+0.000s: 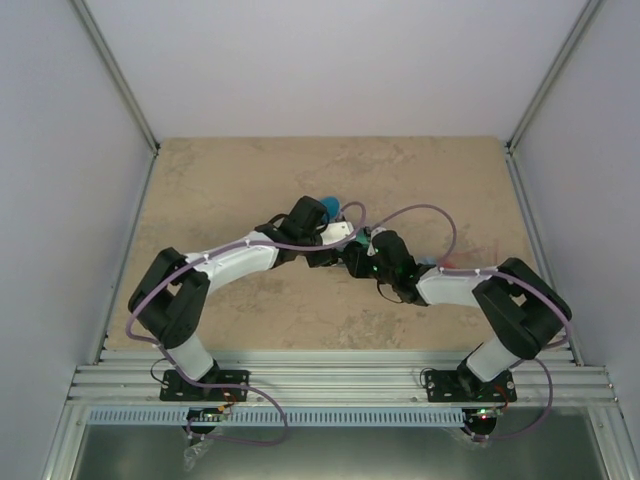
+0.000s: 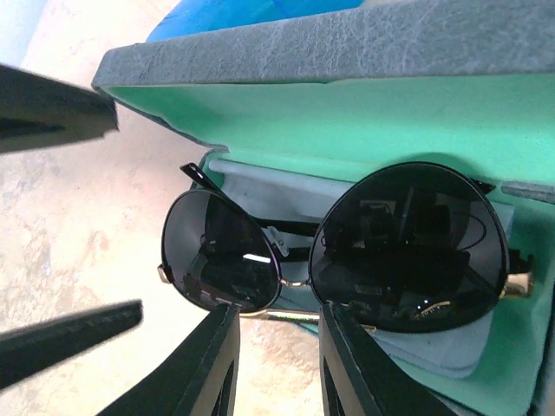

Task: Organize the sunglasses
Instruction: Place the sunglasses in the sunglasses case, then adjust the sunglasses in the sunglasses case.

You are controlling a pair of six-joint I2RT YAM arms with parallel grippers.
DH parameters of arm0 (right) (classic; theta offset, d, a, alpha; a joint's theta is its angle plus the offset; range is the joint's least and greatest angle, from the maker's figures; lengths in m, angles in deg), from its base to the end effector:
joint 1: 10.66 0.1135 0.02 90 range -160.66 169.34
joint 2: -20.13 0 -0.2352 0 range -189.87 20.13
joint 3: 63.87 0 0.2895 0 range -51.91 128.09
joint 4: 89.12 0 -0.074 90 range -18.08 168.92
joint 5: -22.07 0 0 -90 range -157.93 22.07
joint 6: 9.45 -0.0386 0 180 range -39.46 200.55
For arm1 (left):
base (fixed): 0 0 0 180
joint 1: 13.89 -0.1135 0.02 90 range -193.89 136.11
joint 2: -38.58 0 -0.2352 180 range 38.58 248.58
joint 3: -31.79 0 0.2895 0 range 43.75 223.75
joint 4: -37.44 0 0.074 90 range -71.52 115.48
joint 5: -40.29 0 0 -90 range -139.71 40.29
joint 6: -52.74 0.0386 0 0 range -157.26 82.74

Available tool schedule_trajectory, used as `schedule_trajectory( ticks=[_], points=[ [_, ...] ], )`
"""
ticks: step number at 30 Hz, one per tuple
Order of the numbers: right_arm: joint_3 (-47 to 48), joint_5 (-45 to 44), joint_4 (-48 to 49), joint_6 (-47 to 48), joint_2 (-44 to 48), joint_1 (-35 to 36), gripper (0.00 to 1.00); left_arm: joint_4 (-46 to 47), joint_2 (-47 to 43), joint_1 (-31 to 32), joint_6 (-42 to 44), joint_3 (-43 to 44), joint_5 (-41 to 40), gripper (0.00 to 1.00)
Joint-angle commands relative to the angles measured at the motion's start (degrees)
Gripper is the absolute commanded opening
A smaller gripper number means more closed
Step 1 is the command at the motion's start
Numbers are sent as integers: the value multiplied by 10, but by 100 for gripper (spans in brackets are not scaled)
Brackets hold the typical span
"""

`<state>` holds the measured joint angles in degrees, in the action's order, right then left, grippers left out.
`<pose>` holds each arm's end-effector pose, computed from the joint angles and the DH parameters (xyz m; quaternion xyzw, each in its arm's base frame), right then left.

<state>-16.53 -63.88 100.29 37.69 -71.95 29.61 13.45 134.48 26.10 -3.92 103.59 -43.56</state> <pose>0.2469 0.2128 0.0797 0.0038 0.8879 0.3280 0.3225 0.2912 -0.2496 0.1456 0.5722 0.7366 -0.0707 0.3536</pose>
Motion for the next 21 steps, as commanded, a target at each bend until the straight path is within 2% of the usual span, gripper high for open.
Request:
schedule_trajectory(
  ticks=[1, 5, 8, 10, 15, 21],
  points=[
    [-14, -15, 1, 3, 38, -1, 27, 7, -40, 2, -35, 7, 3, 58],
    [-8, -19, -32, 2, 67, -1, 28, 33, -64, 1, -121, 6, -44, 62],
    [-3, -27, -70, -3, 85, -1, 30, 39, -82, 0, -273, 8, -126, 67],
    [-2, -35, -91, -11, 95, -2, 33, 18, -90, 0, -384, 9, -143, 67],
    [7, -49, -133, -11, 104, -2, 37, -25, -104, 0, -565, -34, -93, 66],
    [14, -52, -164, -11, 109, -2, 39, -20, -106, -13, -652, -95, -57, 58]
  ],
)
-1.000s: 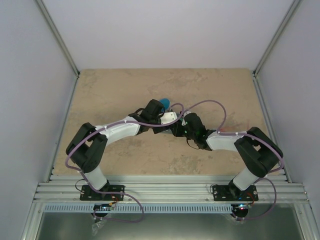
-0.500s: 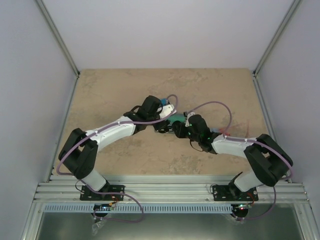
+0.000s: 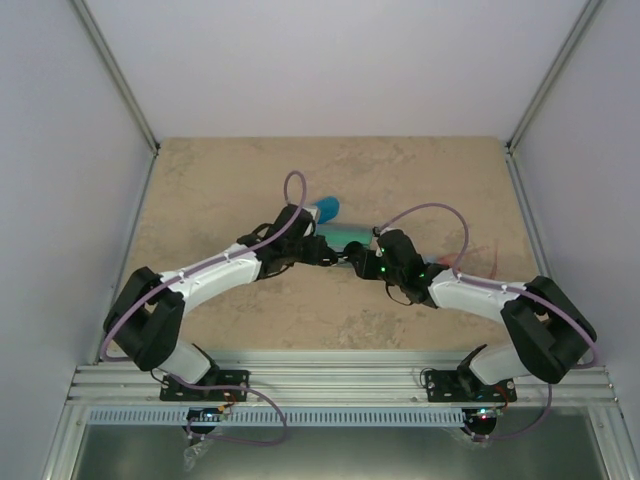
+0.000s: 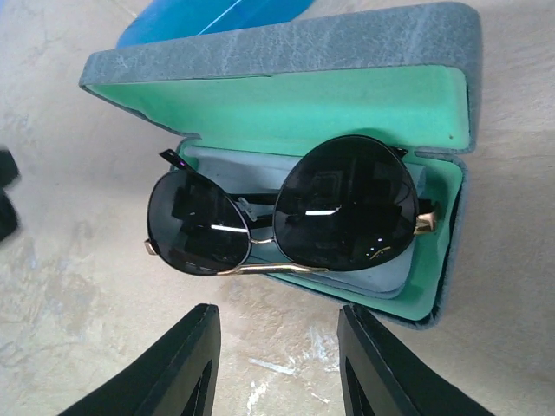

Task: Organize the sunglasses
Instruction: Adjust the sunglasses in the sunglasses case.

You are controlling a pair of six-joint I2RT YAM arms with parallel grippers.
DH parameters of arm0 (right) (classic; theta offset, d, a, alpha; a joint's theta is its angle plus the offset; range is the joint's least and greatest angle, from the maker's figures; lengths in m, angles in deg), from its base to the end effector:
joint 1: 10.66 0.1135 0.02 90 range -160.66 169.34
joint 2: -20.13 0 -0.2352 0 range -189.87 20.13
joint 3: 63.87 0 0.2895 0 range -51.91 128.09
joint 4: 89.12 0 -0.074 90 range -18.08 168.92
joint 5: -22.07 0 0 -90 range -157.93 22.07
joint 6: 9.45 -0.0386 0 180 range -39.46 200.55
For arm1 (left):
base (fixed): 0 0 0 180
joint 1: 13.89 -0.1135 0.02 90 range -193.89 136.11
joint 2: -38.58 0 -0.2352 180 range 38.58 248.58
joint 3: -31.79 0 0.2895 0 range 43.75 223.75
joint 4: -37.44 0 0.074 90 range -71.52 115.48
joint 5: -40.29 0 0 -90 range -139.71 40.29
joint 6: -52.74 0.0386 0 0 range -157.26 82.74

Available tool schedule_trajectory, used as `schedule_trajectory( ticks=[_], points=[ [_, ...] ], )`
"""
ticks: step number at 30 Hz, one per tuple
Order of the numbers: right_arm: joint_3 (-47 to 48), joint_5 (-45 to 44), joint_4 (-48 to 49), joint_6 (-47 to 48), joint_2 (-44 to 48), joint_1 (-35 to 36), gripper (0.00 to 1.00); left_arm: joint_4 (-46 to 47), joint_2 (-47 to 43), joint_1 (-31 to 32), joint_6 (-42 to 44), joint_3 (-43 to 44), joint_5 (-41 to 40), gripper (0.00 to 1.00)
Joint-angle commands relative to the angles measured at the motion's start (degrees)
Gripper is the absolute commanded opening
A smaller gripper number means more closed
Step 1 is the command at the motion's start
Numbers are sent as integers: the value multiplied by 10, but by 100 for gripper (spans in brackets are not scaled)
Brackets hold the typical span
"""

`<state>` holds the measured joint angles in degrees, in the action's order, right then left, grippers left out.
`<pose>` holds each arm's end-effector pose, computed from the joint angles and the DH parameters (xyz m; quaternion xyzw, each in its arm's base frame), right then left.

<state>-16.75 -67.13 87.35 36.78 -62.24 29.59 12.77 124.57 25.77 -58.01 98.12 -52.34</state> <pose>0.2385 0.2026 0.1090 0.0247 0.9014 0.2940 0.3169 0.2757 -0.2263 0.1721 0.1426 0.9103 -0.1769 0.3459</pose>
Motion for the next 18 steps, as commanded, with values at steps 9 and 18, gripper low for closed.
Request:
schedule_trajectory(
  ticks=[9, 18],
  points=[
    [27, -37, -54, 6, 11, -2, 40, 55, 11, -34, -138, -86, 115, 53],
    [46, -40, -53, 9, -11, -3, 39, 85, 52, -44, -152, -85, 146, 47]
  ],
)
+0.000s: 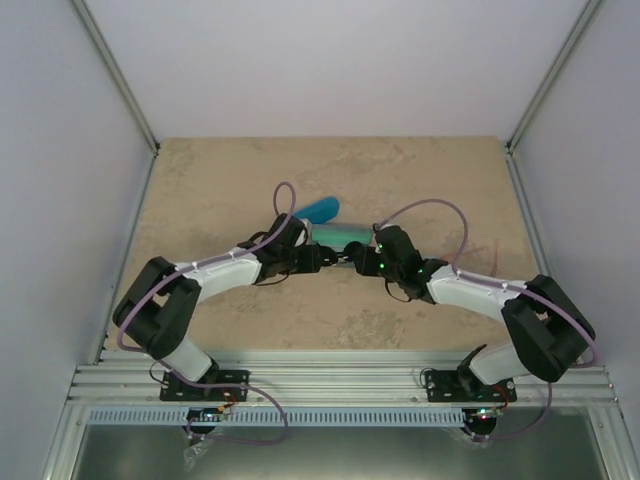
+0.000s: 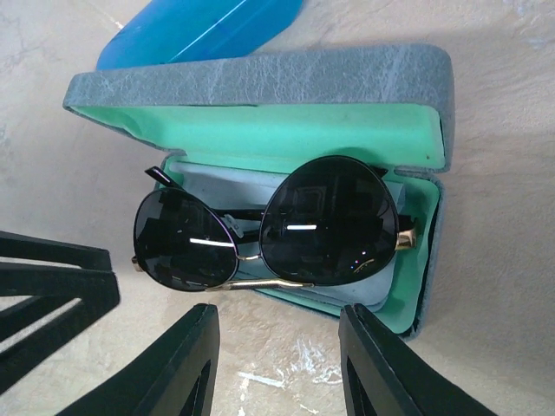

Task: Organize the sunglasses
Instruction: Adjust the sunglasses in the sunglasses case.

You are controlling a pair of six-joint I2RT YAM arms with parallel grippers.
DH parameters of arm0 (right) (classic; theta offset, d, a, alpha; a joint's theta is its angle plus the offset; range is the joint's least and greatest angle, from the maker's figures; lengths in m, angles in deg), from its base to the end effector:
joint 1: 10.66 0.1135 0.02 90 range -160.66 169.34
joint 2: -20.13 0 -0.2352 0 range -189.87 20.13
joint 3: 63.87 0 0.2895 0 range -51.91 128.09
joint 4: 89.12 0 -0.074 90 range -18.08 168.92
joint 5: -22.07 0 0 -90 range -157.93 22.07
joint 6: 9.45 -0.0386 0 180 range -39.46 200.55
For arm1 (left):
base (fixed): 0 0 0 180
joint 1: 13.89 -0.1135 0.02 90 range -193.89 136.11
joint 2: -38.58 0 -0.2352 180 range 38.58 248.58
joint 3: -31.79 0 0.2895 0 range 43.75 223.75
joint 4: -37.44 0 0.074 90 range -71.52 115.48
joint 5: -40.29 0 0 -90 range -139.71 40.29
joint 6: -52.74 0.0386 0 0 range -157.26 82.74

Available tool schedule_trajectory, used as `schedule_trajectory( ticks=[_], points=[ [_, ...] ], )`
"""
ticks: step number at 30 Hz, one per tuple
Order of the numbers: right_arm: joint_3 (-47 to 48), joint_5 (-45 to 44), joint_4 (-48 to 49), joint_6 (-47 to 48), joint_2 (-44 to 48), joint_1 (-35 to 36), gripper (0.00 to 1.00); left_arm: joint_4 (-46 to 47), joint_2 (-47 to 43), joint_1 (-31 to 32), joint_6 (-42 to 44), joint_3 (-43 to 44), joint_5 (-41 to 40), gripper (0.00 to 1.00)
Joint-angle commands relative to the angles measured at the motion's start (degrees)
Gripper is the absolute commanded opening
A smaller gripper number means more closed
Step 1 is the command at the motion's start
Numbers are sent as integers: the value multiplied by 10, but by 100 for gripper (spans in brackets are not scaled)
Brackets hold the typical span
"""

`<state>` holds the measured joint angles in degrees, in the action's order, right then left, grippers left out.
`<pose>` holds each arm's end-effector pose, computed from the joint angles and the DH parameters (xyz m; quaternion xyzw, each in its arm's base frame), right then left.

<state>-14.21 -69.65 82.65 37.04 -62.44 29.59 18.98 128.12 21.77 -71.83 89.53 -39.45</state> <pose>0.2430 0.2042 0.1154 0.0321 0.9098 0.2659 0.3170 0.2688 -0.2013 0.1100 0.0393 0.9364 -0.2635 0.2285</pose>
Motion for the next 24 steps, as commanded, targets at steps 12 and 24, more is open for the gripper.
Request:
schedule_trajectory(
  ticks=[12, 24],
  points=[
    [41, -7, -1, 14, -38, -3, 39, 30, 50, -14, -15, 20, 20, 30],
    [42, 12, 17, 13, -72, -3, 37, 24, 75, -23, 6, 52, 16, 28]
  ],
)
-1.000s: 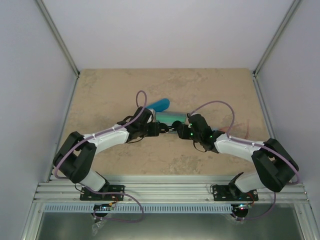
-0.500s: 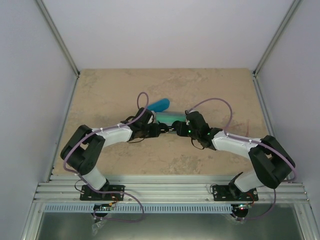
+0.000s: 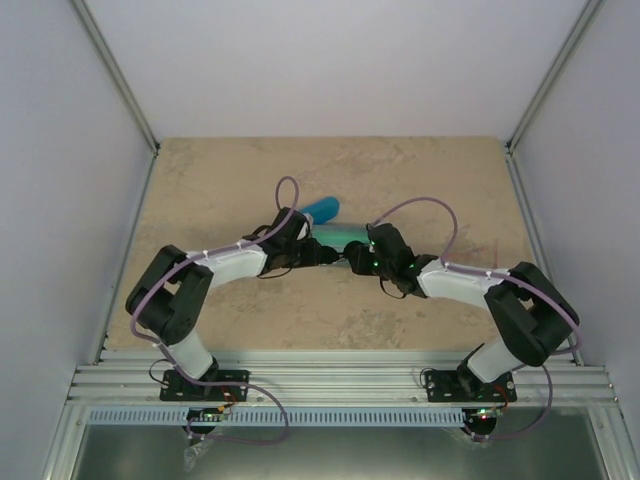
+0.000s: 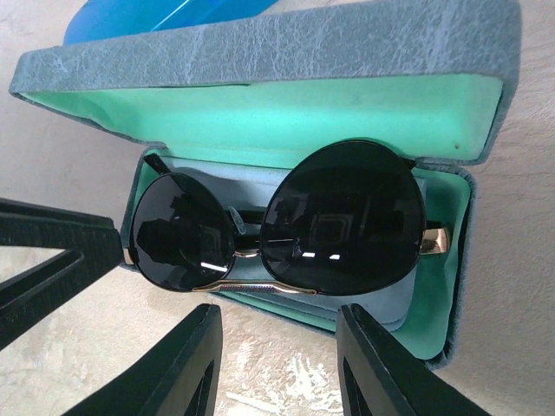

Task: Organize the sunglasses
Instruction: Adjust the sunglasses in the sunglasses case.

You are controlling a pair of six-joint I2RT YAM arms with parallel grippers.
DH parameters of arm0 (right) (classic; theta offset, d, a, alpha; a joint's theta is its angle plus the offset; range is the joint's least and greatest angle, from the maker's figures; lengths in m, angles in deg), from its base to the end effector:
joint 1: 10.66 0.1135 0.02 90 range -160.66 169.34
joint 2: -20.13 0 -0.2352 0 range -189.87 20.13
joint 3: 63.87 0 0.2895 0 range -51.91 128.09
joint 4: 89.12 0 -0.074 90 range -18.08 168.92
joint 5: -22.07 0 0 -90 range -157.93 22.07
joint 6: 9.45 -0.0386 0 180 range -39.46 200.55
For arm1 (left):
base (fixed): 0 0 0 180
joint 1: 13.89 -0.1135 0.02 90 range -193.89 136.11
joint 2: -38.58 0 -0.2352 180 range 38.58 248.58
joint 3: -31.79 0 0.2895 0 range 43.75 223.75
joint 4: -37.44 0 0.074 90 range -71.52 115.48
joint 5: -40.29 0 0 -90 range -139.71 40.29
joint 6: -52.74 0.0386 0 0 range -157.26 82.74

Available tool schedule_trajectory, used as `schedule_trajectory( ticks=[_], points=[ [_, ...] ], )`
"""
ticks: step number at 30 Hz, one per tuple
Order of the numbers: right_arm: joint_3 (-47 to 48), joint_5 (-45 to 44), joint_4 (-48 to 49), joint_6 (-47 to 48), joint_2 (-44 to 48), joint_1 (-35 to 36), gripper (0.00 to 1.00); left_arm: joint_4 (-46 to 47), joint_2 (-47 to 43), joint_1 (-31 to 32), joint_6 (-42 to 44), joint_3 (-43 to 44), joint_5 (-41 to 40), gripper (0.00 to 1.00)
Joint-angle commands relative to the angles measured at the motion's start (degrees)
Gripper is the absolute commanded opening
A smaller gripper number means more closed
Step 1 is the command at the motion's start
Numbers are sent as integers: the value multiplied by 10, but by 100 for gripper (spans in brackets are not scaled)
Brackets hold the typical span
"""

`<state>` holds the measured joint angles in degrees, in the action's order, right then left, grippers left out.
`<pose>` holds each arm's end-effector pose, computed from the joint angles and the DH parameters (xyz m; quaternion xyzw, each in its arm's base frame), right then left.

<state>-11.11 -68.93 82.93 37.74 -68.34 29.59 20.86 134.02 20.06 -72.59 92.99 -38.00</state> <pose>0.2525 0.2129 0.1019 0.0240 0.9190 0.2549 0.2999 0.2878 -0.2032 0.0981 0.0229 0.9375 -0.2687 0.2198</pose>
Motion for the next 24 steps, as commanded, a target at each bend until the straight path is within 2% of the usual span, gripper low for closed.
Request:
schedule_trajectory(
  ticks=[1, 24],
  points=[
    [11, 6, 15, 6, -15, -2, 37, 6, 20, -6, 15, 19, 1, 28],
    [31, 9, 23, 4, -58, -3, 35, 12, 54, -12, 51, 50, -17, 29]
  ],
)
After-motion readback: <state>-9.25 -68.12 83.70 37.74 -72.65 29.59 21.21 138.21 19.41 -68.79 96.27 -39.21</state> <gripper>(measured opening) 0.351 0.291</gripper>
